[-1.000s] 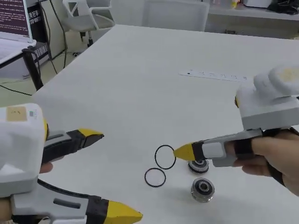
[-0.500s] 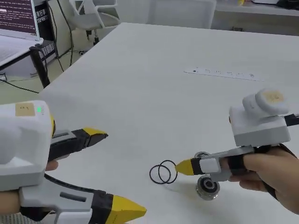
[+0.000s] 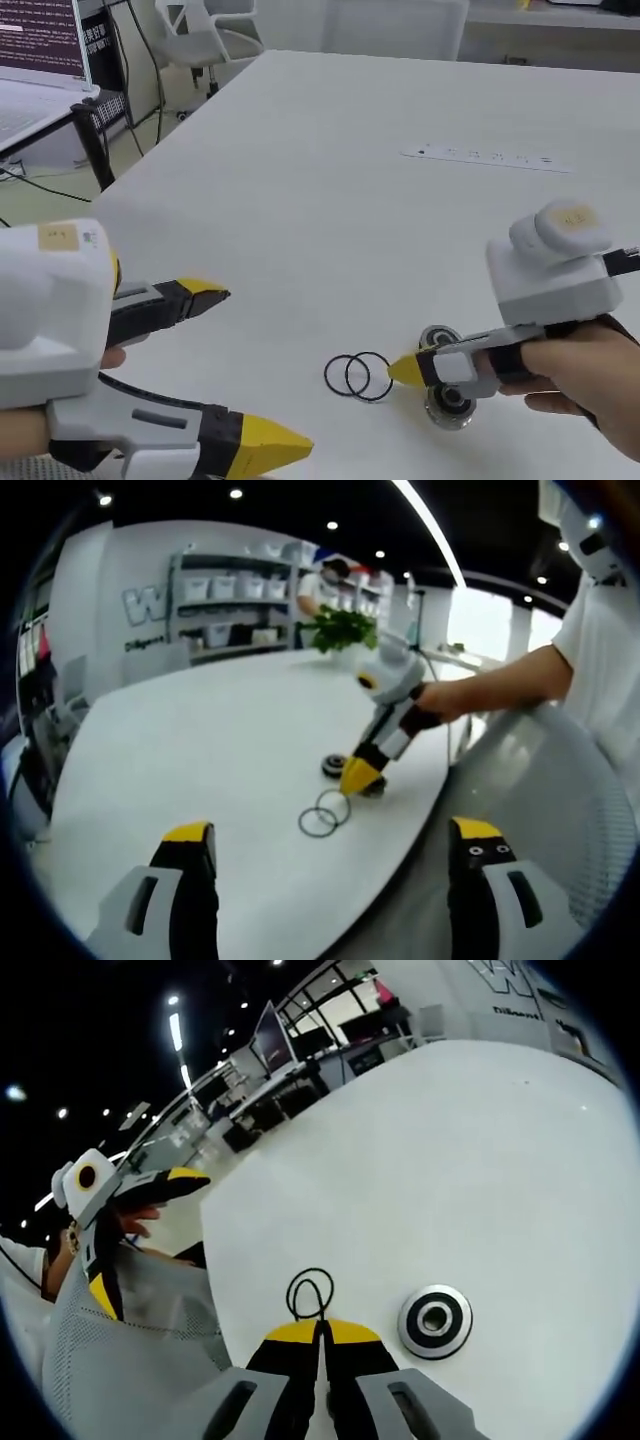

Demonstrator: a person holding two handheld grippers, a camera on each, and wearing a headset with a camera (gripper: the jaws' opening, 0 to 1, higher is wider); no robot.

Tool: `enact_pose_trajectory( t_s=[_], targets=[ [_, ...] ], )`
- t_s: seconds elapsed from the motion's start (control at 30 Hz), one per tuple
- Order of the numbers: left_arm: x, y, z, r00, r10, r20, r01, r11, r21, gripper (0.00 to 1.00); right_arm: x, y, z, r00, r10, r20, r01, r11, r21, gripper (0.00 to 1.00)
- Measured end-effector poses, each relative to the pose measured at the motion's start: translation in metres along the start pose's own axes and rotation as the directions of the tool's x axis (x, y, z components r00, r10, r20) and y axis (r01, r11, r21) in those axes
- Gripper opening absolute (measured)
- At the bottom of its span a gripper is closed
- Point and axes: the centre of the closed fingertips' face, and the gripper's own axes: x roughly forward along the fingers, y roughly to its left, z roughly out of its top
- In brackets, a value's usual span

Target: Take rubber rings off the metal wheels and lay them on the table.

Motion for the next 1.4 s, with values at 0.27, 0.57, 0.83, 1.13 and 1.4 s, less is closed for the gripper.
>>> enact_pose_trajectory(
  t_s=[0.27, 0.57, 0.83, 1.13, 1.4],
  targets=[
    [0.000, 0.001, -0.001, 1.0000, 0.000, -0.005, 0.000, 1.000, -0.010, 0.97, 0.000, -0.007, -0.002, 0.9993, -0.032, -0.017, 0.032, 0.999, -0.038, 0.03],
    [0.001, 0.000, -0.005, 0.9996, -0.003, -0.027, 0.003, 1.000, 0.003, 0.96, -0.006, -0.010, 0.005, 0.9987, -0.051, -0.007, 0.050, 0.996, -0.070, 0.03],
    [0.001, -0.001, -0.007, 0.9991, -0.010, -0.041, 0.010, 1.000, 0.003, 0.96, -0.017, -0.003, 0.026, 0.9967, -0.039, 0.071, 0.047, 0.994, -0.103, 0.08],
    [0.001, -0.001, -0.009, 0.9988, -0.013, -0.047, 0.013, 1.000, -0.001, 0.96, -0.040, 0.017, 0.062, 0.9690, 0.050, 0.242, -0.016, 0.990, -0.141, 0.13],
    [0.001, -0.002, -0.010, 0.9987, -0.016, -0.049, 0.016, 1.000, -0.002, 0.96, -0.064, 0.018, 0.079, 0.9386, 0.070, 0.338, -0.016, 0.987, -0.158, 0.21]
  ],
)
